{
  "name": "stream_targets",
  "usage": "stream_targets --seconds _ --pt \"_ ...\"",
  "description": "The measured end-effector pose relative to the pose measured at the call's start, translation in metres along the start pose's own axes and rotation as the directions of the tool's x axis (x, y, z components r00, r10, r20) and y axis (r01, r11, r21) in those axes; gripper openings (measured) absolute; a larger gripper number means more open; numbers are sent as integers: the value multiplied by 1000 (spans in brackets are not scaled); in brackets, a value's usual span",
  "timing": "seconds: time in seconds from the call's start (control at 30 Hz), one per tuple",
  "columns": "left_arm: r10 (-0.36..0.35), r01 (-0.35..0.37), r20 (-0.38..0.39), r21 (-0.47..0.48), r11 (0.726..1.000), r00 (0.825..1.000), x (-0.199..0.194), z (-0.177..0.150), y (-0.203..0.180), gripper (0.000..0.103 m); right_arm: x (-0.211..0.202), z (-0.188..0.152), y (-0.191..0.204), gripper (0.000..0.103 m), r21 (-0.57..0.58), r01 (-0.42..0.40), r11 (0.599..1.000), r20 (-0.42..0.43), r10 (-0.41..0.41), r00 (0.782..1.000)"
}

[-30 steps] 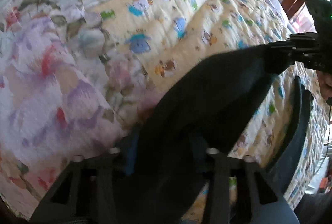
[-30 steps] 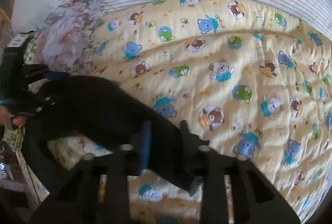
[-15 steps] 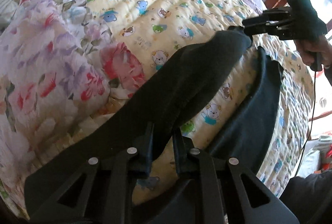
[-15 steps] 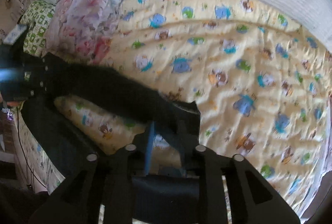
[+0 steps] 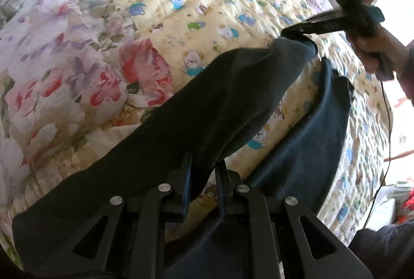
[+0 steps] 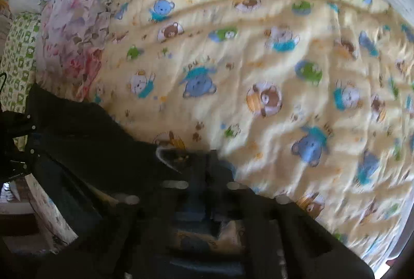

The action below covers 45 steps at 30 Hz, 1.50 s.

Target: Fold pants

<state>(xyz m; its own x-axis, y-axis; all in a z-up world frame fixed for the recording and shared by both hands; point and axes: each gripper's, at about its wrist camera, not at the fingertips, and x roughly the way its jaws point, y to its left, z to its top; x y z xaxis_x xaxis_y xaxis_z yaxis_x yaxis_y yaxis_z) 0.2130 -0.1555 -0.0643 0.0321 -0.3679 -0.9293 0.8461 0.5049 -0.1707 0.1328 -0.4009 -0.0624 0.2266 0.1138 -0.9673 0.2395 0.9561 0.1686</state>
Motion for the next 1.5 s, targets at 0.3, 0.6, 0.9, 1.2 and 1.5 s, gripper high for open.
stream_targets --seconds 0.3,0.6,0.9,1.2,1.5 --pt "16 -14 35 -61 998 999 -15 -6 -23 16 -69 -6 -1 2 -15 27 1000 203 -23 979" --pt "31 -21 74 -131 991 997 -22 -30 -64 16 -116 -66 1 2 -17 24 1000 315 -17 949" --pt "41 -31 59 -164 986 997 -15 -64 -94 15 -100 -140 -14 2 78 -16 997 284 -6 959" --pt "44 -35 62 -139 990 997 -13 -82 -120 15 -105 -168 -20 1 98 10 995 285 -38 958" --pt "14 -5 42 -211 977 999 5 -102 -124 59 -62 -177 -12 5 111 161 981 184 -180 966"
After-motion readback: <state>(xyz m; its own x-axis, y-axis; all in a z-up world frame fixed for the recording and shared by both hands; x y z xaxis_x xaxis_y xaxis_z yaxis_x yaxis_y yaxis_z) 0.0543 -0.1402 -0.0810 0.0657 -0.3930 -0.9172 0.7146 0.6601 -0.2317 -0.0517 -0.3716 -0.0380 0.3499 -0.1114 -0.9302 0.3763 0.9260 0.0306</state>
